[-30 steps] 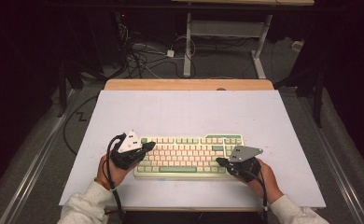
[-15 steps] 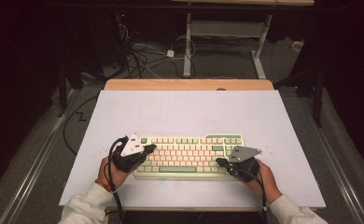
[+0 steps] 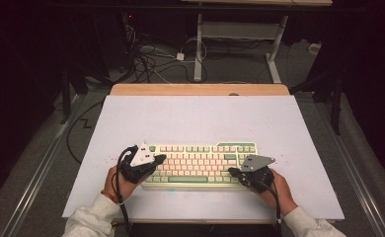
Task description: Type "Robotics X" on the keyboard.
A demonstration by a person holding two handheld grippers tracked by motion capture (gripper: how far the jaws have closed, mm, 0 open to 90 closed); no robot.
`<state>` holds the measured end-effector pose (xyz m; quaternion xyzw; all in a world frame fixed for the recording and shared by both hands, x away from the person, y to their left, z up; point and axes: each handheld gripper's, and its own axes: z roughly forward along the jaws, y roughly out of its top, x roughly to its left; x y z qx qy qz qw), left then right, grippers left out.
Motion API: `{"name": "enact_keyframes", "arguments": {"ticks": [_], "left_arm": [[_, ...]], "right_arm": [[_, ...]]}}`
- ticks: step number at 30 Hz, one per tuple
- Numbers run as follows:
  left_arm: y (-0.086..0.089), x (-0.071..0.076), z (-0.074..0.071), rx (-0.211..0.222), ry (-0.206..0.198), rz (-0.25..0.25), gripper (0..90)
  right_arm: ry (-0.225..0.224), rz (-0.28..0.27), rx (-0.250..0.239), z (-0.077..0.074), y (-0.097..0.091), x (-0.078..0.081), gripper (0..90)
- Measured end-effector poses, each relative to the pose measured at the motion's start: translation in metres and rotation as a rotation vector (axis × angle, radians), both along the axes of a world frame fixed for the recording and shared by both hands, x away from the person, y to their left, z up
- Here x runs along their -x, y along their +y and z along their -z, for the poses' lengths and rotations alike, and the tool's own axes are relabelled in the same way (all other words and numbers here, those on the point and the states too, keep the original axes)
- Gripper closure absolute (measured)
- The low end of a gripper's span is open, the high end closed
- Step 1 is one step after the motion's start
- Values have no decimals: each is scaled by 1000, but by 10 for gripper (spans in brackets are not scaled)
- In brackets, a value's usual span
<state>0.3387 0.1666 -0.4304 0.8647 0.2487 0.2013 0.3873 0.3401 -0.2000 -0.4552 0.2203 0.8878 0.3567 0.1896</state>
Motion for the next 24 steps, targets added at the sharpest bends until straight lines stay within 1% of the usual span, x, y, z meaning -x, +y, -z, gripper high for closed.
{"name": "enact_keyframes", "arguments": {"ticks": [3,7,12,15,20,24], "left_arm": [[-5,-1,0,-4,5,10,879],[-10,-5,0,-19,10,11,879],[-15,-8,0,-21,11,19,879],[-19,-12,1,-25,23,28,879],[-25,-16,4,-45,40,33,879],[-31,-20,7,-63,55,47,879]], "right_arm": [[-3,0,2,0,0,0,900],[-5,3,1,0,0,1,900],[-2,9,1,0,1,1,900],[-3,8,1,0,0,1,900],[-5,10,0,1,1,2,900],[-10,7,4,1,1,2,900]]}}
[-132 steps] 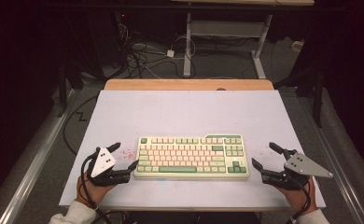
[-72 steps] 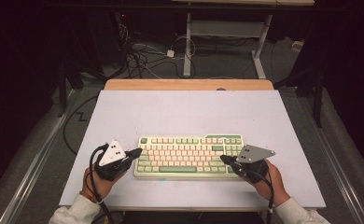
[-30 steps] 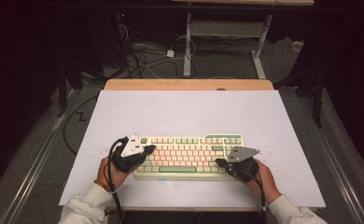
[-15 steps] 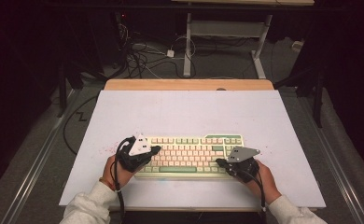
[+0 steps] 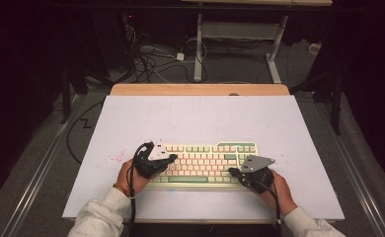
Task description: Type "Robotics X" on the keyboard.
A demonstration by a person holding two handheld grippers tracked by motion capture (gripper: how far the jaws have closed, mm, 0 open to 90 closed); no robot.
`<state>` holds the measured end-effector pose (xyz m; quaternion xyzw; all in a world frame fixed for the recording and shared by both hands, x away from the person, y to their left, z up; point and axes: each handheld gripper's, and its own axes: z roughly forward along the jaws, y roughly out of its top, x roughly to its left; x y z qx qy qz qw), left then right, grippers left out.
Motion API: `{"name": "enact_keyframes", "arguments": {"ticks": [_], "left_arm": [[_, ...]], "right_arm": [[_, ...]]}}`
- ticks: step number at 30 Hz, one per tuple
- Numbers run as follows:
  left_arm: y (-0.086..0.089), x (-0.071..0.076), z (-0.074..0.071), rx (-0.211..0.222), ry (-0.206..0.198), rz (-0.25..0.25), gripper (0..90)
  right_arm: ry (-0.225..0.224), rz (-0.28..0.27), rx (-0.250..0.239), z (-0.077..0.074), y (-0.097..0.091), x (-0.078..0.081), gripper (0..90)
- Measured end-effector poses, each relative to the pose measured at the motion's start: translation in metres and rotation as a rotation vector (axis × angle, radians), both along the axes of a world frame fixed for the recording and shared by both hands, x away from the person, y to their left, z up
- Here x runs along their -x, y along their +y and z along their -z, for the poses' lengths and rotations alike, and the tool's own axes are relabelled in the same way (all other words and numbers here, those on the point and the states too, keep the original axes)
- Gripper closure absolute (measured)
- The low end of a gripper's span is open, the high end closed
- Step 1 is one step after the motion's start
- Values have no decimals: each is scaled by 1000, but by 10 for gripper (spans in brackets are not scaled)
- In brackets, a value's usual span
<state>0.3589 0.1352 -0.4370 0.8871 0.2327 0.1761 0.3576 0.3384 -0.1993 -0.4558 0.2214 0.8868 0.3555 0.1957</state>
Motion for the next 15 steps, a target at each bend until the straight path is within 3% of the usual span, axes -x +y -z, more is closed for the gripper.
{"name": "enact_keyframes", "arguments": {"ticks": [6,15], "left_arm": [[-10,-6,4,-37,19,11,879],[-14,-14,9,-59,50,10,879]], "right_arm": [[0,5,-2,0,0,0,900],[-3,4,-1,0,0,0,900]]}}
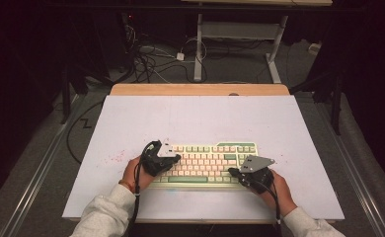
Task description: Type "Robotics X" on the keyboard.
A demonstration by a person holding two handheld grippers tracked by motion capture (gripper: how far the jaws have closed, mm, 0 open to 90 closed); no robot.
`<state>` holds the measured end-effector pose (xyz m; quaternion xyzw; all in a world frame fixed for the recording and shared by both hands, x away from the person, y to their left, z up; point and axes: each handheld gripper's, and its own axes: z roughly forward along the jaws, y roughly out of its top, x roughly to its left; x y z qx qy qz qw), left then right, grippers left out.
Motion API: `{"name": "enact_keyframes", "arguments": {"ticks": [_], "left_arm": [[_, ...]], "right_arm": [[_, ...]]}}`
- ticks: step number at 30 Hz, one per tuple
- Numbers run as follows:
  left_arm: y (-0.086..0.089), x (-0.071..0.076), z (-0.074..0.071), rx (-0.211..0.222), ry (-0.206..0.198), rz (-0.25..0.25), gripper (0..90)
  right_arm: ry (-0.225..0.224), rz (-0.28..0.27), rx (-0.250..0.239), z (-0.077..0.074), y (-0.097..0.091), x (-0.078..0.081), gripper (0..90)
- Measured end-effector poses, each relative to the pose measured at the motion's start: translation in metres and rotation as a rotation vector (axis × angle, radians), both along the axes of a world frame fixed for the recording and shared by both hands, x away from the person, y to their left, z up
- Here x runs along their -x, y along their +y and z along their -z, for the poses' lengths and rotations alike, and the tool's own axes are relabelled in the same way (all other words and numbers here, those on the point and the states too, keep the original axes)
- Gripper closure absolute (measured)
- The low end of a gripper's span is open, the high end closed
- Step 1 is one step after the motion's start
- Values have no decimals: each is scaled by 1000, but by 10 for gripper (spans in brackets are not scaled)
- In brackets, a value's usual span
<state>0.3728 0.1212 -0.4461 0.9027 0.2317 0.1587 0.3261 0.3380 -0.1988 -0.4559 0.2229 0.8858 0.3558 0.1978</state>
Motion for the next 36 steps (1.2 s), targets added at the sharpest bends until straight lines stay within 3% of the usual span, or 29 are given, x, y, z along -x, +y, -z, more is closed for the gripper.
{"name": "enact_keyframes", "arguments": {"ticks": [9,12,16,25,26,36], "left_arm": [[-3,-1,1,-22,-1,8,879],[-5,-2,3,-50,7,8,880],[-4,-1,2,-47,-4,9,879],[6,9,-16,44,-83,2,879],[8,10,-17,54,-96,0,879],[26,17,-27,116,-163,-27,879]], "right_arm": [[0,0,0,0,0,0,900],[2,0,0,0,0,0,900],[2,0,-1,0,0,0,900],[-23,-2,10,-5,-2,3,900],[-30,2,-24,-10,-4,4,900],[-56,0,-51,-19,-8,8,900]]}}
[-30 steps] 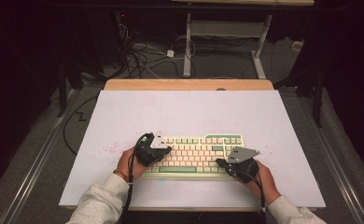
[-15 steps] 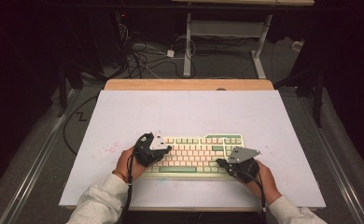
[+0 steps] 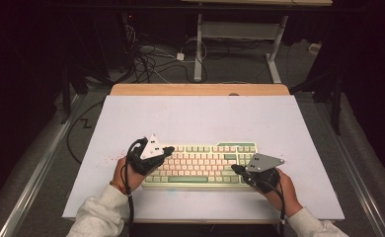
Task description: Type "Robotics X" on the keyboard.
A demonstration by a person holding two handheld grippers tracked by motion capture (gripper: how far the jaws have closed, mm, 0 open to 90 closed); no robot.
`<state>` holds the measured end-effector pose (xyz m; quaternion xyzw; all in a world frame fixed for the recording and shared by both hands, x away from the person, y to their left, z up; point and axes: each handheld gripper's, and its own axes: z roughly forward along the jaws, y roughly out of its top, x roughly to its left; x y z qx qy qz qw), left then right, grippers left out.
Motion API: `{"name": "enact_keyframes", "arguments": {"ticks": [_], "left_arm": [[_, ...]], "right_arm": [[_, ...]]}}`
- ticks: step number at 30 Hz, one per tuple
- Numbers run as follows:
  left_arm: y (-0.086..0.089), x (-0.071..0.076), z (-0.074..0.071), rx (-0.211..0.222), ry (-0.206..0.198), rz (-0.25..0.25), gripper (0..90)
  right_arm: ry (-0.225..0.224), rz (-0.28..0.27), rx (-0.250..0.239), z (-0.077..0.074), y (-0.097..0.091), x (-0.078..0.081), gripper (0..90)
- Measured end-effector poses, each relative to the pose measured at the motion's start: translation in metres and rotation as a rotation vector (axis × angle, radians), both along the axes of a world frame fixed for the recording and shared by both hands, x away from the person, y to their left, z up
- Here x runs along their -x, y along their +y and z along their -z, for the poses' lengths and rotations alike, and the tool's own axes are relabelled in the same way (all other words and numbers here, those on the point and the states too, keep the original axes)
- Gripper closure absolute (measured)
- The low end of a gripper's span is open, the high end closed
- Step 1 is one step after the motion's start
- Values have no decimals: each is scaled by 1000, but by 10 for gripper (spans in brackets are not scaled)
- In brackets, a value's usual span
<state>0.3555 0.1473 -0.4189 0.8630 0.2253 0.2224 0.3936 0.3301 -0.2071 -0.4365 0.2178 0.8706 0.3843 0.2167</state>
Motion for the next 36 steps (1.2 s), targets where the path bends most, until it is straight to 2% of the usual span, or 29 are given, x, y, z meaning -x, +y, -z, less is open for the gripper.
{"name": "enact_keyframes", "arguments": {"ticks": [6,13,22,27,33,36], "left_arm": [[14,6,-3,31,-26,-19,878],[32,17,1,30,-46,-51,878],[55,34,9,46,-46,-90,878],[65,42,13,52,-30,-105,878],[70,45,19,51,-16,-120,878],[70,46,21,46,-11,-121,878]], "right_arm": [[-8,2,-18,-5,-1,-1,900],[-15,-2,-25,-11,4,-6,900],[-10,-19,0,-12,22,-18,900],[-3,-29,3,-11,34,-22,900],[0,-53,14,-9,47,-27,900],[5,-55,3,-8,51,-28,900]]}}
